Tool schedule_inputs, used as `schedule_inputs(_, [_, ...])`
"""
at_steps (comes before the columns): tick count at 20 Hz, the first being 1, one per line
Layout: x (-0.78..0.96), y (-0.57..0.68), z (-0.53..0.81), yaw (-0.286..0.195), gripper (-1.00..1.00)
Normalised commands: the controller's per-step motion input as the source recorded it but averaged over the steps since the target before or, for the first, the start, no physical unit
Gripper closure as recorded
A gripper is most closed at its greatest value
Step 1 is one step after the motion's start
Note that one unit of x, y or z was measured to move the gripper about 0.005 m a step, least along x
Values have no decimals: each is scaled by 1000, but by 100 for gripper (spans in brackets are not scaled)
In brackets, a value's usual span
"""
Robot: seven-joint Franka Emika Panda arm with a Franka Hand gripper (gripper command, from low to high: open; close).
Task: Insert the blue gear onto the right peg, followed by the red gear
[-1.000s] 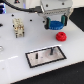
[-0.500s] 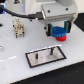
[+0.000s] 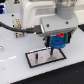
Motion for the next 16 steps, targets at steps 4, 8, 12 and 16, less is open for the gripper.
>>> schedule_inputs(4, [175,-163,-127,0,100])
schedule_inputs(8, [85,-161,22,0,100])
schedule_inputs(12, [65,-38,240,0,100])
schedule_inputs(16, [160,-167,300,0,100])
